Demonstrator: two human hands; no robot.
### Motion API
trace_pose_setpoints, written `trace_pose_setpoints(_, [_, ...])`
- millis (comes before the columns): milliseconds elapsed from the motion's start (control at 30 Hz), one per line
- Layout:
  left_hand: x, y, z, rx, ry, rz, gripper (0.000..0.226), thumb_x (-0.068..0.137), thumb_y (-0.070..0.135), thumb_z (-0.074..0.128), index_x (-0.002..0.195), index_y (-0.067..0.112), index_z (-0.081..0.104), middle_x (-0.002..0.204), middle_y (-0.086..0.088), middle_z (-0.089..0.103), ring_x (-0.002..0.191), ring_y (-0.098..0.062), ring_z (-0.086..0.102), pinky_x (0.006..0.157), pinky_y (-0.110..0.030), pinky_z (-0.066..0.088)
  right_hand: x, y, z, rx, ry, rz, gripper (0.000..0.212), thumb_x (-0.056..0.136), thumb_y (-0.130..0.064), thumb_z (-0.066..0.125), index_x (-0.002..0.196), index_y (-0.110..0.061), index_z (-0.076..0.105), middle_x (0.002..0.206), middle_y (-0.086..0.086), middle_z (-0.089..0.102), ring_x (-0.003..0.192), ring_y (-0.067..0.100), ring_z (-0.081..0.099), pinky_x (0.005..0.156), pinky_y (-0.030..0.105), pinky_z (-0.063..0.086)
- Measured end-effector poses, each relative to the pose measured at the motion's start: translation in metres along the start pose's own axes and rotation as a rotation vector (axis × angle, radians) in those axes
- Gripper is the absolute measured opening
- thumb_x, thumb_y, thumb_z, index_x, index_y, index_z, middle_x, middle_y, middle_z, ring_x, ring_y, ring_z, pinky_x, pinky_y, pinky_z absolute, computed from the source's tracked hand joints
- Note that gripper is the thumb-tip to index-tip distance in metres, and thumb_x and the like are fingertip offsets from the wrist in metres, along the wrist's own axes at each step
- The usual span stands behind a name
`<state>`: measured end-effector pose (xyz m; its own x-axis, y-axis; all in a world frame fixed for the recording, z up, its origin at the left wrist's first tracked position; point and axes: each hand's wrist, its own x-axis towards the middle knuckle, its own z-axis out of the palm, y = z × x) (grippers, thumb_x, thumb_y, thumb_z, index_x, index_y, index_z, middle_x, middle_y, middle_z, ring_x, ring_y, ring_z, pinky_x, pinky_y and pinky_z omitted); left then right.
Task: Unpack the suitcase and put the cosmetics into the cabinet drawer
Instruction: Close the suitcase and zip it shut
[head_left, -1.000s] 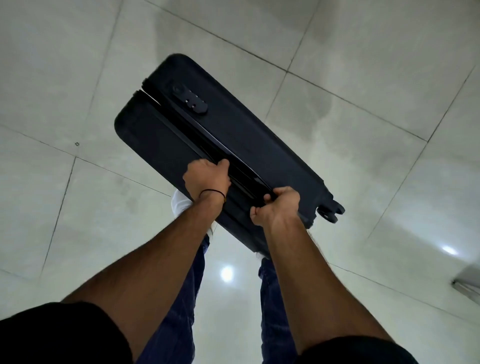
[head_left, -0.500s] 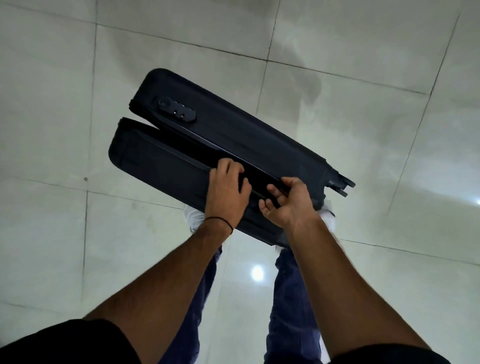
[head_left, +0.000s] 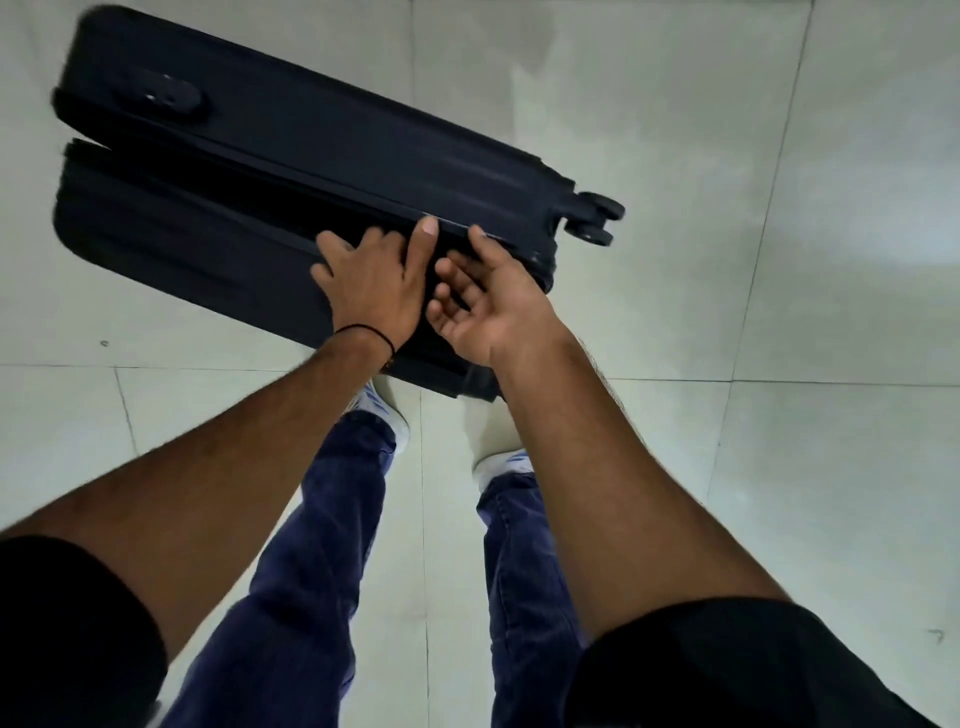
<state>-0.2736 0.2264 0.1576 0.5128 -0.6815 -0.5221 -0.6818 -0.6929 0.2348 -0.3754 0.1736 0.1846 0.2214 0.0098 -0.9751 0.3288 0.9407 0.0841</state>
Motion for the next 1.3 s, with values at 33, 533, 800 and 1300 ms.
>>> trace_pose_setpoints(33, [-0.003,0.007,0.005,0.049,0.012,0.024,0.061,0.1,0.061,0.019,0.074,0.018,0.053,0.099,-0.002,0.056,0.102,-0.03,0.035,0.084,-0.044,0.024,-0.002,-0.003,-0.009,0.004,-0.014,0.0,0.029,0.094,-0.04,0.066,0.093,-0.011,0.066,0.067,0.001,0.063,0.06,0.014,0.052,0.055,0.027,0.049])
trace_pose_setpoints(533, [-0.012,0.032,0.067,0.219,0.17,0.321,0.066,0.103,0.049,0.031,0.045,0.019,0.028,0.04,0.003,0.029,0.044,-0.027,0.04,0.055,-0.032,0.028,0.097,-0.104,-0.042,-1.203,0.203,-1.29,0.056,0.079,-0.025,0.054,0.133,-0.016,0.046,0.112,0.005,0.063,0.091,0.026,0.063,0.072,0.034,0.05])
trace_pose_setpoints(800, [0.011,0.046,0.056,0.128,0.104,0.301,0.041,0.089,0.062,0.048,0.084,0.024,0.064,0.079,0.0,0.068,0.082,-0.026,0.064,0.067,-0.031,0.036,0.076,-0.103,-0.079,-1.373,-0.154,-1.249,0.038,0.083,-0.015,0.063,0.117,-0.012,0.045,0.093,-0.01,0.056,0.069,0.0,0.057,0.058,0.013,0.044])
trace_pose_setpoints(1300, [0.011,0.081,0.06,0.285,-0.116,0.26,0.069,0.097,0.063,0.027,0.053,0.016,0.048,0.054,0.002,0.047,0.073,-0.02,0.049,0.075,-0.03,0.034,0.047,-0.089,-0.094,-1.29,-0.271,-0.988,0.048,0.104,-0.049,0.04,0.096,-0.003,0.052,0.089,0.017,0.057,0.083,0.025,0.057,0.082,0.038,0.048])
